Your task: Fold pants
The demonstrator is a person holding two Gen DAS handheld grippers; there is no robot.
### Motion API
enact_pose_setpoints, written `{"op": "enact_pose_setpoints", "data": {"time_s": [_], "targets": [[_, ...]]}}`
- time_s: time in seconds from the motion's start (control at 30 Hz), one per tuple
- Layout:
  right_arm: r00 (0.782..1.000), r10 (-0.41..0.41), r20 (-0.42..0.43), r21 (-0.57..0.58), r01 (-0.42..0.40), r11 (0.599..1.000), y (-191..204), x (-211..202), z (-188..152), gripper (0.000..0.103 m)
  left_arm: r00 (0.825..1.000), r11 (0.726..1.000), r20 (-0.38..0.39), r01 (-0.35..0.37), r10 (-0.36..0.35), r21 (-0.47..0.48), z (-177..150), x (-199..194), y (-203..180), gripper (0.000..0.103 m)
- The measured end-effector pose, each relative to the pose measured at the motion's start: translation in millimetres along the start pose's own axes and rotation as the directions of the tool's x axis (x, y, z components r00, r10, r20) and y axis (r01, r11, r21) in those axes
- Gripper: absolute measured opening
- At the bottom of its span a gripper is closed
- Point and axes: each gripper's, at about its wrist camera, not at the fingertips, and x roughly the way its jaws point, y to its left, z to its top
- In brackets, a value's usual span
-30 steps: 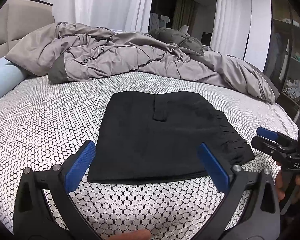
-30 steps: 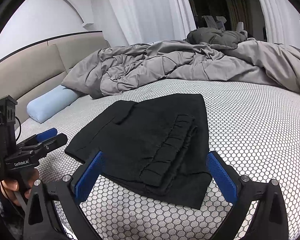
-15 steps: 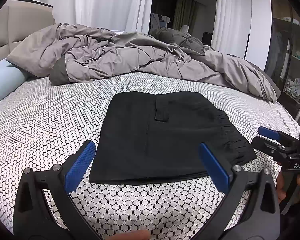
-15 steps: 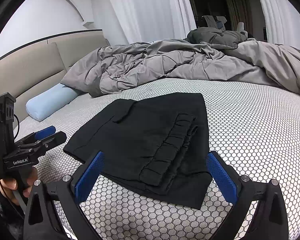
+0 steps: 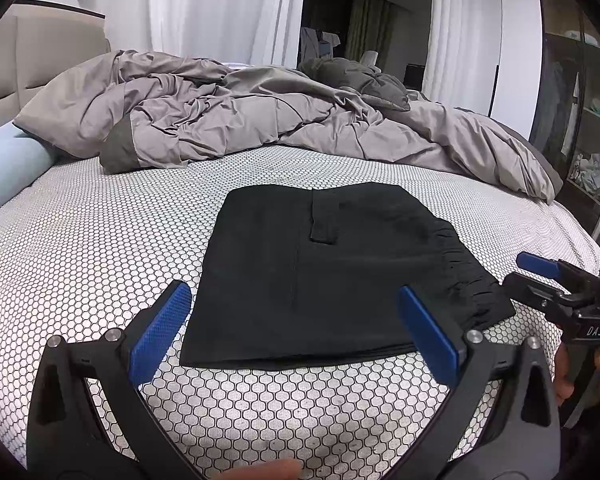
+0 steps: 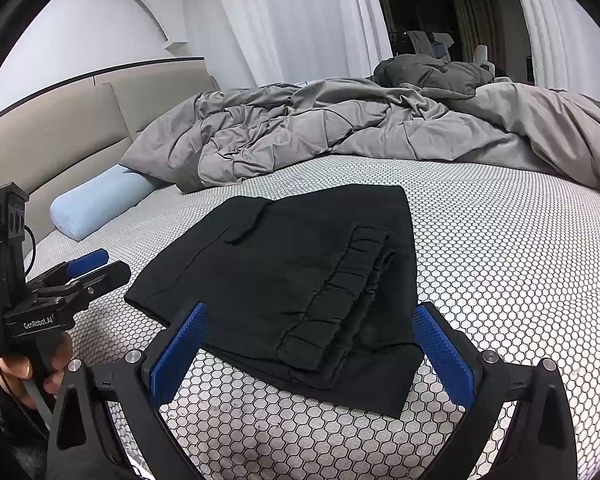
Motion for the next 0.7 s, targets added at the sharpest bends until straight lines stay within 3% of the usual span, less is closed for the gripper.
{"op": "enact_pose_setpoints", "data": {"time_s": [0.7], "targets": [[1.0, 0.001, 0.0, -0.009, -0.001, 1.0, -5.5, 1.4, -0.4, 0.103, 1.0, 1.0, 0.006, 0.003, -0.003, 0.007, 4.5, 1.0, 13.3, 0.102]]}}
